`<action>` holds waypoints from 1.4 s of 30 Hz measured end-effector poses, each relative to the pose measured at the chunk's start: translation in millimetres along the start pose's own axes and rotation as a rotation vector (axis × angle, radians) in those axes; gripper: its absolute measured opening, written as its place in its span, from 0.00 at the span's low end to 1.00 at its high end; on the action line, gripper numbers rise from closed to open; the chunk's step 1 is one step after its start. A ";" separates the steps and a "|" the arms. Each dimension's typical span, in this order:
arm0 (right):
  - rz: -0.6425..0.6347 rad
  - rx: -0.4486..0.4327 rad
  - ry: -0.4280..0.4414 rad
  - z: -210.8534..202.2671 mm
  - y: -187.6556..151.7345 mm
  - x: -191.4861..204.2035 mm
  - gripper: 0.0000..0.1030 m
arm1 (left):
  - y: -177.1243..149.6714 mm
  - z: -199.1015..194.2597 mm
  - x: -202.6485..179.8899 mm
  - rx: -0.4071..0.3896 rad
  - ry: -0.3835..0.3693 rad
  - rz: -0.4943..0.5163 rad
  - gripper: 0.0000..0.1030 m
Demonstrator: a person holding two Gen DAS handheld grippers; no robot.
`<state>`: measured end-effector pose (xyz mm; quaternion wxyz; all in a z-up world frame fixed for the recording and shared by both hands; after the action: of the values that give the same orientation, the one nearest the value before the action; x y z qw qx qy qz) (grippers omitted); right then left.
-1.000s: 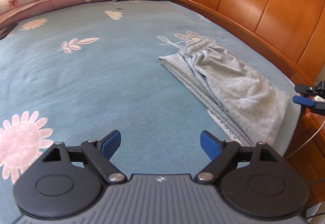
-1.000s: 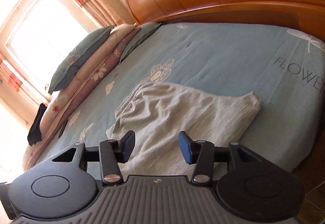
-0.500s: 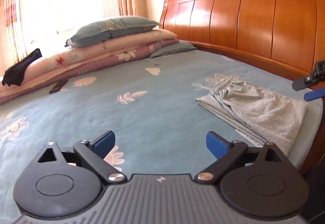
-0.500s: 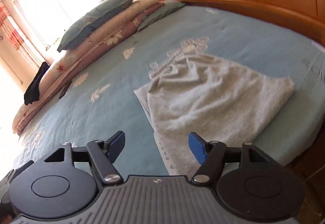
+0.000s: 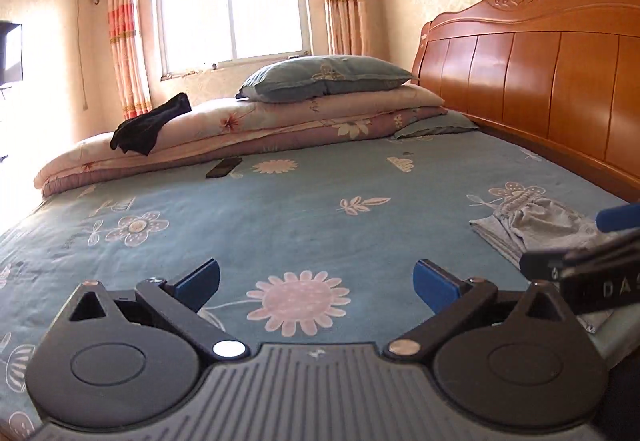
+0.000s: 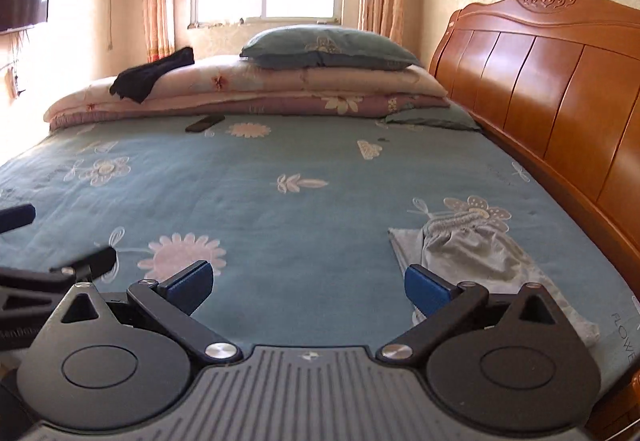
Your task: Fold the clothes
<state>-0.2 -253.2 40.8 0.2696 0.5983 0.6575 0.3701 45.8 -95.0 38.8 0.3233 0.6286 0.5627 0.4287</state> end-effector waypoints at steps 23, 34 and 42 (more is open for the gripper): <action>0.095 0.125 -0.036 -5.6 -87.8 34.2 1.00 | -89.0 -37.4 18.5 0.338 0.014 -0.051 0.99; 0.089 0.135 -0.012 -6.9 -88.6 47.0 1.00 | -97.1 -38.1 26.9 0.370 0.013 -0.077 0.99; 0.086 0.142 -0.018 -2.7 -89.4 48.5 1.00 | -98.7 -34.4 26.1 0.374 0.019 -0.072 0.99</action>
<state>-61.6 -206.7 -25.7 0.2162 0.6469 0.6533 0.3284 -27.7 -56.3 -29.8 0.2108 0.6529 0.6578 0.3109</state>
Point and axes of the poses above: each gripper's, at about its wrist camera, not at the fingertips, and z roughly the way its jaws point, x to its left, y to its top, the point moved 6 cm from there along z, roughly the way its jaws point, and after that the axes turned 12 degrees about y, right-handed, at the moved point
